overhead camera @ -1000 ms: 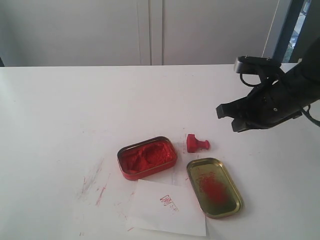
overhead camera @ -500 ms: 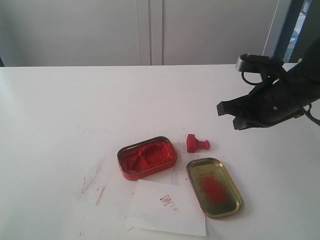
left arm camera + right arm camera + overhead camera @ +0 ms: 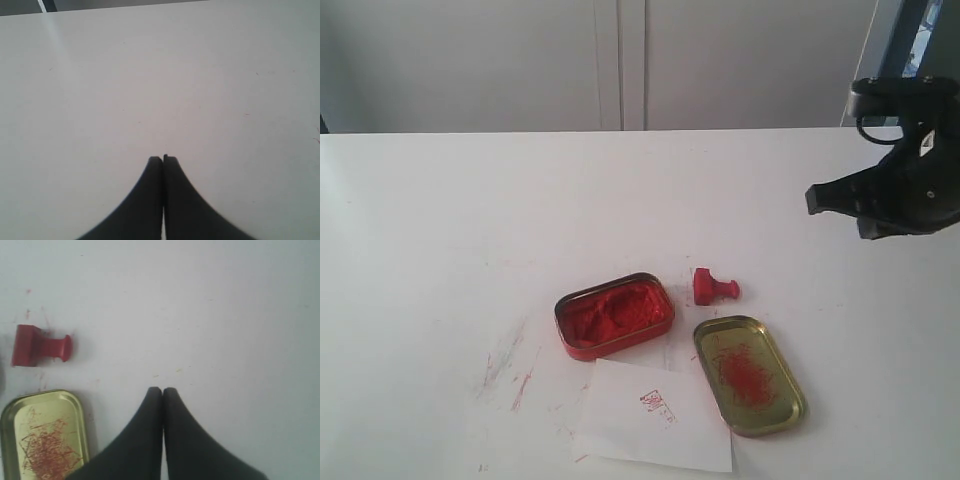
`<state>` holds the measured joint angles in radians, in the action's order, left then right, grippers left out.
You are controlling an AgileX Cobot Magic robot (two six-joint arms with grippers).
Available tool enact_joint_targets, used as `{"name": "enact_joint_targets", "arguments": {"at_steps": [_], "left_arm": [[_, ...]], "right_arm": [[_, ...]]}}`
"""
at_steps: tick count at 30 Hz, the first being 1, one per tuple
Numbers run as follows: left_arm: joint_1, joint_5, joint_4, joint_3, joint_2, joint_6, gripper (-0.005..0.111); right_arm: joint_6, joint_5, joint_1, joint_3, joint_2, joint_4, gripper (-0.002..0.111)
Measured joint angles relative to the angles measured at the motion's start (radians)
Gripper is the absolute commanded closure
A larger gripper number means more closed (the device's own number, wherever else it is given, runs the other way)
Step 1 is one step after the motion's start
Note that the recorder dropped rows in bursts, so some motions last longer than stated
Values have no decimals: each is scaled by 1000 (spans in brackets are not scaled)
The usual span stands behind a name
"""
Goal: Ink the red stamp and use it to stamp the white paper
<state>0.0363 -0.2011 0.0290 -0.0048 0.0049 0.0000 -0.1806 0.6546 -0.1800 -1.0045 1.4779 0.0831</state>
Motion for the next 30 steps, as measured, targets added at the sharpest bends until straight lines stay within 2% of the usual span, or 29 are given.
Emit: {"name": "enact_joint_targets", "arguments": {"at_steps": [7,30], "left_arm": [[0,0,0,0,0,0,107],[0,0,0,0,0,0,107]], "right_arm": [[-88,15,0,0,-42,95,108],[-189,74,0,0,-93,91,108]]}}
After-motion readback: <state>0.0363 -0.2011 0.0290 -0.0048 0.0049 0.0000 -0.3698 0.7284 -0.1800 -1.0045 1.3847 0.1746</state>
